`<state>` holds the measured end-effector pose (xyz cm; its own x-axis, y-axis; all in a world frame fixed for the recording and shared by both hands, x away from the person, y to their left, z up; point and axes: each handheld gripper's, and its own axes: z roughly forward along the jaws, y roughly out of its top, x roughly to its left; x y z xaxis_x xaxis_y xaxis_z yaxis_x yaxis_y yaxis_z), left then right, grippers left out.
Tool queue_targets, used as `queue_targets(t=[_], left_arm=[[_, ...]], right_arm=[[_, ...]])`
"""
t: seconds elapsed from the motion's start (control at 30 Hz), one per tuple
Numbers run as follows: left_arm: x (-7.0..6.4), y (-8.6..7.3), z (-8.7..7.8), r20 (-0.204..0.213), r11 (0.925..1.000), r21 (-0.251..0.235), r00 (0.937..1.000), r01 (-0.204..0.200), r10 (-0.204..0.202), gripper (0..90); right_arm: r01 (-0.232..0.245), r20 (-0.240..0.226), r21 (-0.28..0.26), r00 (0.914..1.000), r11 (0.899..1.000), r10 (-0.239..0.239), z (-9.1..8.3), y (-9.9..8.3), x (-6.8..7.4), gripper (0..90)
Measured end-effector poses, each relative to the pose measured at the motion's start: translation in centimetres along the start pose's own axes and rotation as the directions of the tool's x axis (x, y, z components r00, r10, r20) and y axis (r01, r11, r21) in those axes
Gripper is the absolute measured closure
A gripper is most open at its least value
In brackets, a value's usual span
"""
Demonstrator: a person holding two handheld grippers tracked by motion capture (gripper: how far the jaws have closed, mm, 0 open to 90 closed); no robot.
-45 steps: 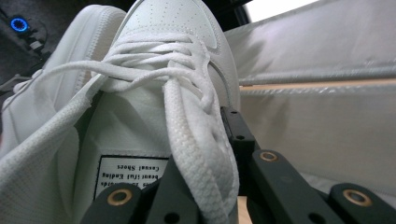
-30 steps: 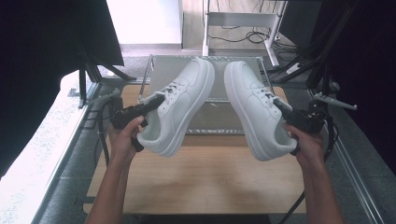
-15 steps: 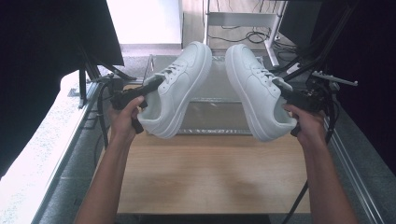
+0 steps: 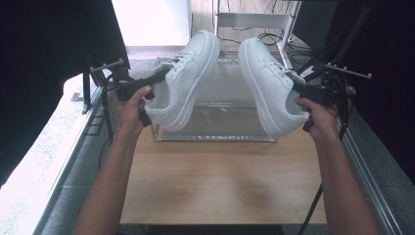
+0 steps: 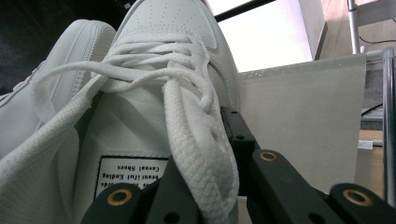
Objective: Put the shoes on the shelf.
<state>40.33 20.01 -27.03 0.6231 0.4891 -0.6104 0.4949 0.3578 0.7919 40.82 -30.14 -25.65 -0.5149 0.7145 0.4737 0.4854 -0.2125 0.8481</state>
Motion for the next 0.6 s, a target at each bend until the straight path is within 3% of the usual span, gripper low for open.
queue_targets(t=[0.17,0.37,0.6], left_arm=[[0.1,0.5,1.0,-0.030,0.9999,0.001,0.9995,-0.011,0.011,82.6],[0.6,0.9,1.9,-0.045,1.0000,0.002,0.9990,0.006,-0.005,82.6],[1.1,1.5,2.9,-0.097,0.9999,0.011,0.9953,0.004,-0.003,82.5]], right_arm=[[-0.004,0.022,0.010,0.9998,1.000,0.004,0.8,0.8,-0.1,86.5],[-0.008,0.046,0.008,0.9989,1.000,0.008,1.6,1.7,0.0,86.5],[-0.014,0.078,0.029,0.9969,0.999,0.012,3.4,2.1,0.1,86.4]])
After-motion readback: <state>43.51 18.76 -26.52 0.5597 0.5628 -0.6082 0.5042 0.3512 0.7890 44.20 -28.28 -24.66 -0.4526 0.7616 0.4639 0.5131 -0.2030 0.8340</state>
